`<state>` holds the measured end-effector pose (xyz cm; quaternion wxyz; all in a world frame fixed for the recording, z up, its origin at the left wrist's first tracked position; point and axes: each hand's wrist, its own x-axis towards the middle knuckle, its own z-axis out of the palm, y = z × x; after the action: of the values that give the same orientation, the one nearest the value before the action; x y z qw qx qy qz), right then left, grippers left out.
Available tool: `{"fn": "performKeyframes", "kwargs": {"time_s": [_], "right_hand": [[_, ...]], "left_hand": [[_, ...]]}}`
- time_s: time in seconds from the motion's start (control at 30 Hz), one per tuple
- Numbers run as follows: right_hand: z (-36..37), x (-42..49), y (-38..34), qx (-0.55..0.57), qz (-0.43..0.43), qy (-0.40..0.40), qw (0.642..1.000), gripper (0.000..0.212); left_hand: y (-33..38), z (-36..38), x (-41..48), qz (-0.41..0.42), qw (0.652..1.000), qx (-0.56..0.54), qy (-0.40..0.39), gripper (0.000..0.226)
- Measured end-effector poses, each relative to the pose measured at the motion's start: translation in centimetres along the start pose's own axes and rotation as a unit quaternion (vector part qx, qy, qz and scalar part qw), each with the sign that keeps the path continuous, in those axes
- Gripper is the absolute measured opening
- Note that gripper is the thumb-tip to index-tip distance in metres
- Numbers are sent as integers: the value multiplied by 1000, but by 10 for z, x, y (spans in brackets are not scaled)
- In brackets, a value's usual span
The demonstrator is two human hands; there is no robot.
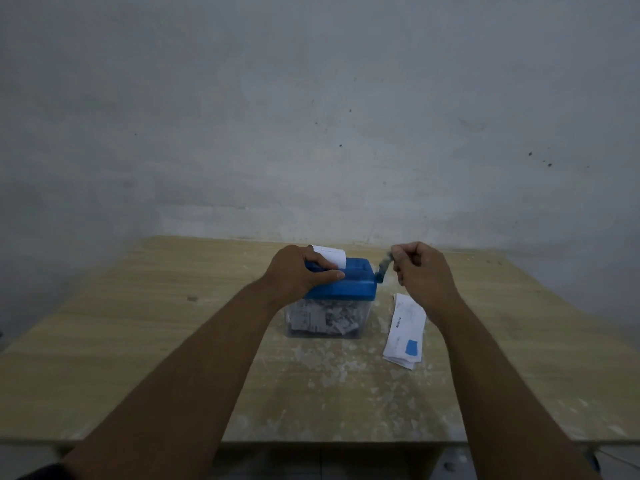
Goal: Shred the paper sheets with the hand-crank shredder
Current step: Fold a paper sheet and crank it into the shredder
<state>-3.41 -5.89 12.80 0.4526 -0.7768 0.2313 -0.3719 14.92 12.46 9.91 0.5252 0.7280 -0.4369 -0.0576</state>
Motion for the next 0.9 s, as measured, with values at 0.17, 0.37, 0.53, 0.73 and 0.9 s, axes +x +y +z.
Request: {"fn": "performKeyframes", "kwargs": {"time_s": [0.17, 0.37, 0.53, 0.73, 0.9], "right_hand": [[18, 43, 6, -38, 33, -12, 999, 25], [34, 43, 54, -56, 148, -90, 983, 32], [35, -8, 83, -1, 209, -78, 975, 30], [15, -60, 44, 35, 116, 14, 993, 34], [-2, -46, 2, 65, 68, 10, 995, 18]], "left_hand": [[-3, 0, 1, -4, 1000, -1, -4, 15], [-3, 2, -2, 7, 1000, -19, 2, 27], [-4, 5, -4, 16, 1000, -20, 14, 25], [-1, 6, -6, 6, 1000, -6, 22, 22], [5, 4, -6, -3, 1000, 3, 8, 22]]}}
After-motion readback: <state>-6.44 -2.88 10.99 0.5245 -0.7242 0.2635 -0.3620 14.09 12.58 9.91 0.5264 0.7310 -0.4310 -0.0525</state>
